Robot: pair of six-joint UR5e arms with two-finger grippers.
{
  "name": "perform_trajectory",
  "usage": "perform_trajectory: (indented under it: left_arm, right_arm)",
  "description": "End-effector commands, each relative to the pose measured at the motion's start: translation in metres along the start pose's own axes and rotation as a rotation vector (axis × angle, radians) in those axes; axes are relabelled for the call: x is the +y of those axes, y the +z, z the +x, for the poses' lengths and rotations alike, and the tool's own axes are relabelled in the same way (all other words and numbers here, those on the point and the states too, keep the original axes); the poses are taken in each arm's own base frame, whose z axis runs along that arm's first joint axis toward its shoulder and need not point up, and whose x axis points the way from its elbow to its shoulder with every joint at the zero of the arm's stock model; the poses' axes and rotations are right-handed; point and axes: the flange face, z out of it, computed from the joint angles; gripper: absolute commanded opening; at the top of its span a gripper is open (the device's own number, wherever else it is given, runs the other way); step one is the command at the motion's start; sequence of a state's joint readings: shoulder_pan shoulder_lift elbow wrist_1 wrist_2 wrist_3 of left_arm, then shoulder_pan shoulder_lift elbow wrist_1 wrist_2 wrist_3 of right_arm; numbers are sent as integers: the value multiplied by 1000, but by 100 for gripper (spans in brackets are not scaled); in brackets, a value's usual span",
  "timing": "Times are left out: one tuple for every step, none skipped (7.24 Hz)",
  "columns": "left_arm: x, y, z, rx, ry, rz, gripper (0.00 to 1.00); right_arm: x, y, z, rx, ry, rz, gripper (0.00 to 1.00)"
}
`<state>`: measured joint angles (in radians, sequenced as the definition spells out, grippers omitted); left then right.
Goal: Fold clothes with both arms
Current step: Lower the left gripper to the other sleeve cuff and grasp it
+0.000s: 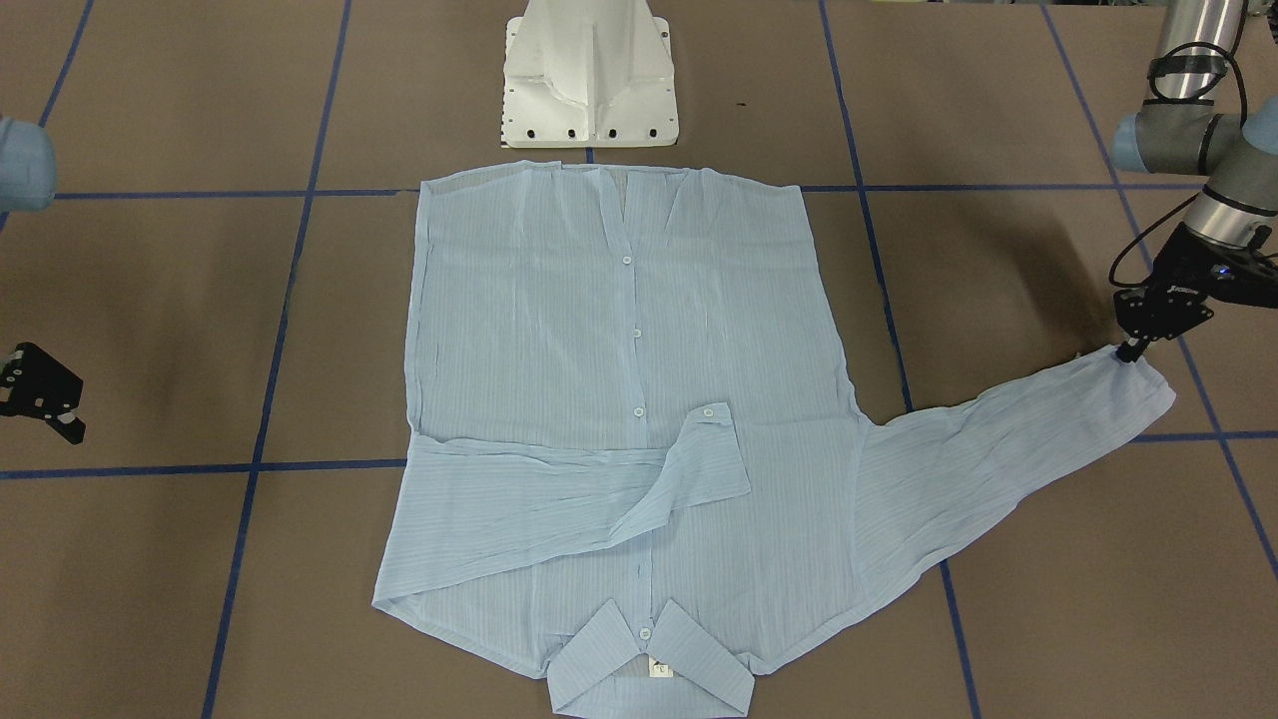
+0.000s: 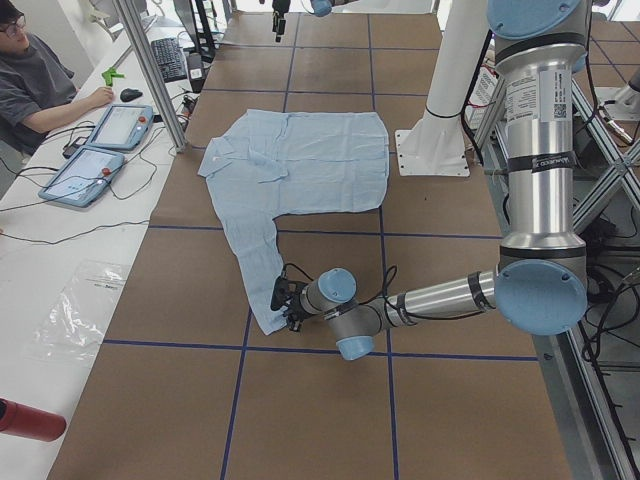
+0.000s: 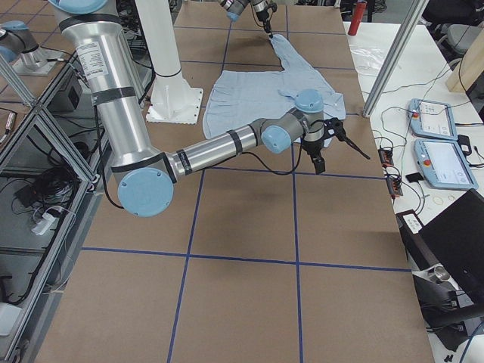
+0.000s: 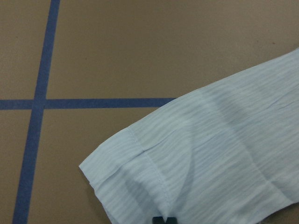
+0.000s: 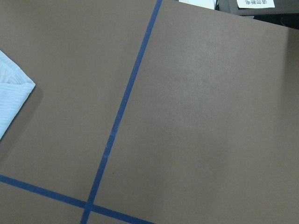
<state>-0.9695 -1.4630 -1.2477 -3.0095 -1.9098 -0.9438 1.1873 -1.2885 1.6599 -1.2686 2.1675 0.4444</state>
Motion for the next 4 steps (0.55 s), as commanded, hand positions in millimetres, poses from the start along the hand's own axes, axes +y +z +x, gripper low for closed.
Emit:
perform_trajectory:
  left_arm:
    - [-5,-5,11,27,9,4,0]
    - [-15,-9,30,56,17,6,0]
    - [-22,-7,44,94,21,-25,0]
    - [-43,2,65,104,24,-20,0]
  right_arm:
    - [0,-1,0,0,3,1,100]
    - [0,-1,0,-1,4,1,100]
    - [0,-1,0,-1,4,1,100]
    - [1,-1,0,-1,6,1,100]
